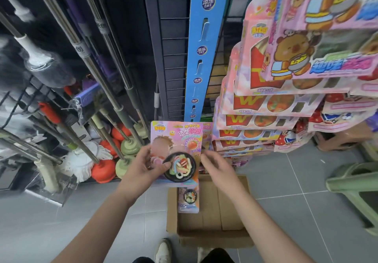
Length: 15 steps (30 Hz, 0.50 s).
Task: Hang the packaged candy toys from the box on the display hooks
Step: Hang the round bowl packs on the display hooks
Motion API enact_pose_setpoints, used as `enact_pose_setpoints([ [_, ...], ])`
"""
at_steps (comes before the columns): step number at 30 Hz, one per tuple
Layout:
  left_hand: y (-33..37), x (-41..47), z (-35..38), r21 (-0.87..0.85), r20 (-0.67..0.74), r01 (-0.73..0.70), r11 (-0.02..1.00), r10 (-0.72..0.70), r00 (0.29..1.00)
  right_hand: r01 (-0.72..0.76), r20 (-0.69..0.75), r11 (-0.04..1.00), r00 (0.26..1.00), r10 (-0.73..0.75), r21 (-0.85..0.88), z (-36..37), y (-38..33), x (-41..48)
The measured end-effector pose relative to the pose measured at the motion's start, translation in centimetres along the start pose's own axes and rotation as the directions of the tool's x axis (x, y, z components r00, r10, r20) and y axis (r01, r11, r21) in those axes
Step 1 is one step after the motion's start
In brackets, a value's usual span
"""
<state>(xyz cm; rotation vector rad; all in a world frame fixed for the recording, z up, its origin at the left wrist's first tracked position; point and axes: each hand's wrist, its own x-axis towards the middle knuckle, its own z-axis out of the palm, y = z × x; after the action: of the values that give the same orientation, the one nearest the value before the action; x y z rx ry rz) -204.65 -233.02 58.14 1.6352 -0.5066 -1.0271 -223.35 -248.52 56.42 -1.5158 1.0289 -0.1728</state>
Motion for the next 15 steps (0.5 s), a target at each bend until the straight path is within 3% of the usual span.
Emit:
enact_pose_setpoints([
  [3, 0.8, 0.2, 0.9, 0.005, 0.015, -0.022, 1.000, 0.022, 1.000, 0.055, 0.054, 0.998, 0.997, -0.055, 0.005, -0.2, -0.4, -1.4],
  [15, 4.0, 1.9, 3.6, 0.063, 0.027, -0.167, 0.984, 0.166, 0.986, 0.187, -0.117, 0.982, 0.975, -0.187, -0.011, -1.2, -1.7, -0.2],
])
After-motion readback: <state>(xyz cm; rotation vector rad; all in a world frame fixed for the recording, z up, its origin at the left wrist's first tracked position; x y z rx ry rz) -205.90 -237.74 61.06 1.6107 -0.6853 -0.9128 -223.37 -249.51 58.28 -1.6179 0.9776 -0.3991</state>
